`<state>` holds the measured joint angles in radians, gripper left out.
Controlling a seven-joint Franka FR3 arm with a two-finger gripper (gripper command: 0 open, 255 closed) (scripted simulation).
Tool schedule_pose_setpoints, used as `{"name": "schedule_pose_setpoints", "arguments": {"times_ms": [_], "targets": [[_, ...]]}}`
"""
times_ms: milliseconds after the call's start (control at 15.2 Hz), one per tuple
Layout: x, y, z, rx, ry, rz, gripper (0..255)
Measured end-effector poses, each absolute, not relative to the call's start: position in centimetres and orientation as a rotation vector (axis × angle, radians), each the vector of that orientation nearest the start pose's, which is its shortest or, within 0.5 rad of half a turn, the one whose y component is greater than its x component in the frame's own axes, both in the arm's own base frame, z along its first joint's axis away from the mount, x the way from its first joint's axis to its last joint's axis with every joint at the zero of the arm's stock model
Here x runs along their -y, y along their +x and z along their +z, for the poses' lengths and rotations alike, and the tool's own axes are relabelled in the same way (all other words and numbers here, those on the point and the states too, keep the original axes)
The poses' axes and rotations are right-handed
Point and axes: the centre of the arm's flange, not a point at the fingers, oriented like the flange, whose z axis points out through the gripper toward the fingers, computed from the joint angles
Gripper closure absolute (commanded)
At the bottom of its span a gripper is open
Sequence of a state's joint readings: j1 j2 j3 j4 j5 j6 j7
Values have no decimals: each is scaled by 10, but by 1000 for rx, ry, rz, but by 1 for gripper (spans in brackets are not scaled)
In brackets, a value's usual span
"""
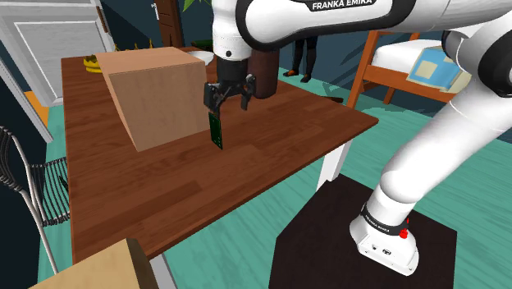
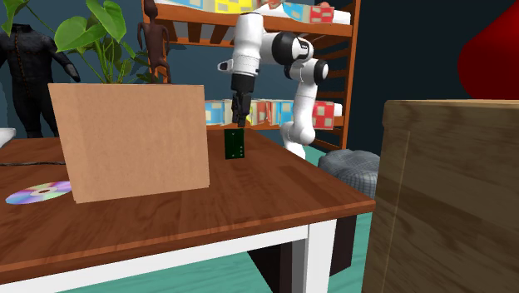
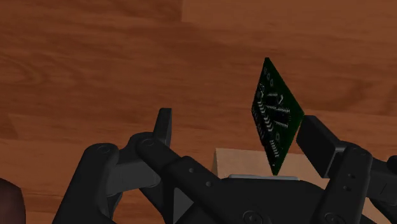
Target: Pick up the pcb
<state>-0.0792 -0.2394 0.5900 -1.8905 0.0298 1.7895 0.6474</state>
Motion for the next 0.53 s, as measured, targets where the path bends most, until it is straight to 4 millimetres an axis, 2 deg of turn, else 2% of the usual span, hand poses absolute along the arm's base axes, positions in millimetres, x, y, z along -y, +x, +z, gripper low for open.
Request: {"name": "schedule_pose_setpoints", "arguments": {"times_ms": [132,264,528], "targets": [[-296,444,597,-294,-3162,-225,0],[-309,456,591,-336,-3161,-229,0],[-312,458,574,-351,-3160,-230,0]]}}
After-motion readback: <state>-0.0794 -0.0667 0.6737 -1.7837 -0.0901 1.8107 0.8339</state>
